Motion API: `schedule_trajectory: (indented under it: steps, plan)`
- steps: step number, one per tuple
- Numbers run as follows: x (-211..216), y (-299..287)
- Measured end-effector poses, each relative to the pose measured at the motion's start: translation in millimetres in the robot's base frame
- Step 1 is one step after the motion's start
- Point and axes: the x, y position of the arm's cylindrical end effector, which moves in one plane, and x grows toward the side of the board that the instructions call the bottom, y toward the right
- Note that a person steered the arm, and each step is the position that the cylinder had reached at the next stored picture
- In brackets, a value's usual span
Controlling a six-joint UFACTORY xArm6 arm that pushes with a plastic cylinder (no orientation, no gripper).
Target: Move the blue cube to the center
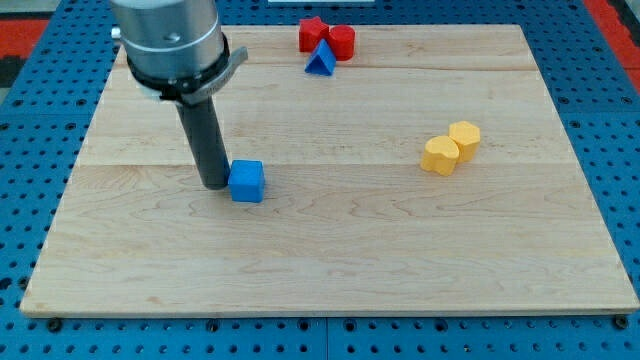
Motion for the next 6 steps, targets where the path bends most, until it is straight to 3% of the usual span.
schedule_trajectory:
  steps: [1,2,3,6]
  plan:
    - [36.9,-1.5]
    - [4.6,24.4]
    - [-54.9,26.2]
    - [-86.6,81.0]
